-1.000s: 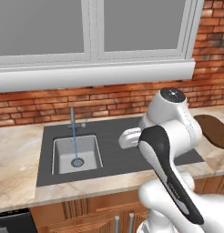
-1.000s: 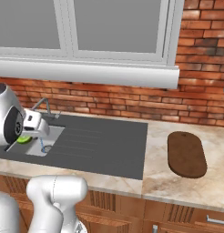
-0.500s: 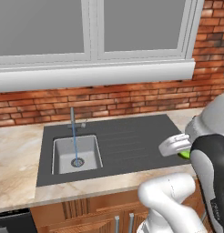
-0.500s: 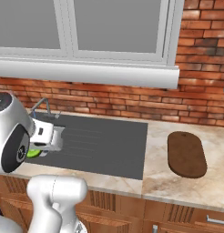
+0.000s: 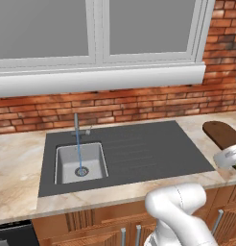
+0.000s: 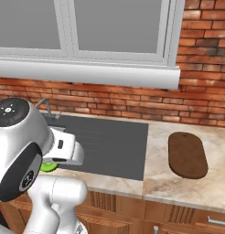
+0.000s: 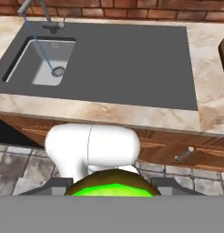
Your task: Pick the kiwi from the sink and place it on the cutting board to airdry. Then turn off the sink faucet.
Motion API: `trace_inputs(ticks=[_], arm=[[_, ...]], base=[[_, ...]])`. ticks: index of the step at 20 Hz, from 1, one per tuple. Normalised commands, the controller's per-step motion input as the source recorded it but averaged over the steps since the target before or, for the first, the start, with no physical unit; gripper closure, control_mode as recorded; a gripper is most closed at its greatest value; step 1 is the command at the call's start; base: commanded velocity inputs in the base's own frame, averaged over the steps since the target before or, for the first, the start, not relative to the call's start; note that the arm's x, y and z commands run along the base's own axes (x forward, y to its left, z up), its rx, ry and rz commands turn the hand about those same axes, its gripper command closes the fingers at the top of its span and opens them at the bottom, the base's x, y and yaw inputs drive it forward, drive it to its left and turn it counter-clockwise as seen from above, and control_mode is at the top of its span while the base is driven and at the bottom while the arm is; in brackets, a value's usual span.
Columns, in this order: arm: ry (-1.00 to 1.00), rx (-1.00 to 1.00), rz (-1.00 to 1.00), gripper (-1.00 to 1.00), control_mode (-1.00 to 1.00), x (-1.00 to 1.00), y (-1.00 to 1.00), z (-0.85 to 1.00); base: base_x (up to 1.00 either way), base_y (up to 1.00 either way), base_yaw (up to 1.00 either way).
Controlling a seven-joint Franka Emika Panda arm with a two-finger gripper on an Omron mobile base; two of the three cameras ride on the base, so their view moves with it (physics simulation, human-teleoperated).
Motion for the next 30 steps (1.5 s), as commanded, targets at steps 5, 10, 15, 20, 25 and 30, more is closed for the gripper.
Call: trace_inputs(ticks=[5, 10, 15, 20, 25, 30], arm=[[0.03, 0.0, -0.11, 1.0, -1.0, -0.22, -0.64, 0.07], [0.04, 0.0, -0.16, 1.0, -1.0, 0.0, -0.47, 0.0], [0.01, 0.0, -0.13, 1.0, -1.0, 0.0, -0.44, -0.04], [-0.02, -0.08, -0.08, 1.0, -1.0, 0.12, -0.41, -0.29], [-0.13, -0.16, -0.01, 1.0, -1.0, 0.18, -0.2, -0.17], [-0.11, -0.17, -0.01, 1.0, -1.0, 0.33, -0.2, 0.0]], base=[[0.0, 0.0, 0.0], [0.0, 0.0, 0.0], [0.0, 0.0, 0.0], [0.0, 0.0, 0.0], [0.0, 0.0, 0.0], [0.0, 0.0, 0.0]])
